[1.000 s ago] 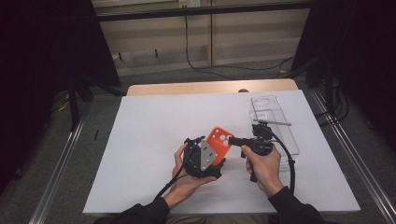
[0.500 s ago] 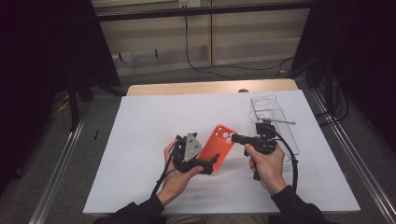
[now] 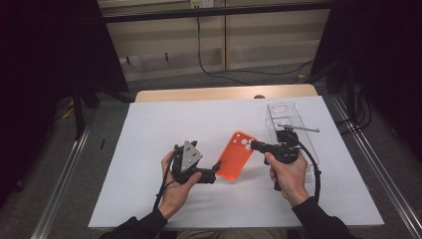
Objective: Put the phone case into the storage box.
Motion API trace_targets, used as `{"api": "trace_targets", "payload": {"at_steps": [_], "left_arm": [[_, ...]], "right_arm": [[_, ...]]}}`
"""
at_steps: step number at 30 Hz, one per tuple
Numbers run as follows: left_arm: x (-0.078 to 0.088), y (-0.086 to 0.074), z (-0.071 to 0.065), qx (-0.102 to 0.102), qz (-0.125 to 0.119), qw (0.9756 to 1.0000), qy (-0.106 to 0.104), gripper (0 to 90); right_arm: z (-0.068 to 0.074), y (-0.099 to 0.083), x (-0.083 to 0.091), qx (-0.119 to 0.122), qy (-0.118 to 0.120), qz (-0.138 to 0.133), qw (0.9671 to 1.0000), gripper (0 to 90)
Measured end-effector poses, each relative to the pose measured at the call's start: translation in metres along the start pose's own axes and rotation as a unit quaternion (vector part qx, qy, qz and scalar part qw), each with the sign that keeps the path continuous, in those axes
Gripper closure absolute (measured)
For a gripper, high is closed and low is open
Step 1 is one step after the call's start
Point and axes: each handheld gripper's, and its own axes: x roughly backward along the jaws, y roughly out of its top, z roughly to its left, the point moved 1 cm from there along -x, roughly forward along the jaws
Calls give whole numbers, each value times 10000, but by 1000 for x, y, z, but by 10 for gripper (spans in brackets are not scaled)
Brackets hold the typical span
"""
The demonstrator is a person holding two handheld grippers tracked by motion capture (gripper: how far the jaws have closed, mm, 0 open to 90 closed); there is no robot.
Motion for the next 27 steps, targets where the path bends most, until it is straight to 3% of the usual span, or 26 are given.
{"api": "trace_targets", "payload": {"at_steps": [12,24,27], "left_arm": [[24,-11,22,326,-186,9989,270,24],[47,-25,49,652,-404,9952,614,21],[50,-30,52,750,-521,9944,528,22]], "right_arm": [[-4,6,8,121,-1,-222,9997,839],[-7,12,14,313,-45,-429,9986,838],[-7,13,16,386,-55,-488,9980,838]]}}
